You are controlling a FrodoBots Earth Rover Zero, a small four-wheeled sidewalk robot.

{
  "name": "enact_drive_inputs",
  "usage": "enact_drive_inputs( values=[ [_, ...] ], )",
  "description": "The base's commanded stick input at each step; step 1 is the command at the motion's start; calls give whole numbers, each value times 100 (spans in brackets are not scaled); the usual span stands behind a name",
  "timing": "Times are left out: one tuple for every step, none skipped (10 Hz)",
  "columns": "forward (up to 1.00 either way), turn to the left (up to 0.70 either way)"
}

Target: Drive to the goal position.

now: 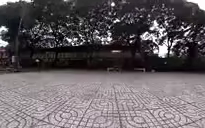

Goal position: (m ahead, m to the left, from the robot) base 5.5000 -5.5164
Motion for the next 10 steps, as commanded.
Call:
enact_drive_inputs(
  values=[
    [100,0],
    [100,0],
    [100,-12],
    [100,-27],
    [100,-27],
    [100,-27],
    [100,-25],
    [100,0],
    [100,0],
    [100,0]
  ],
)
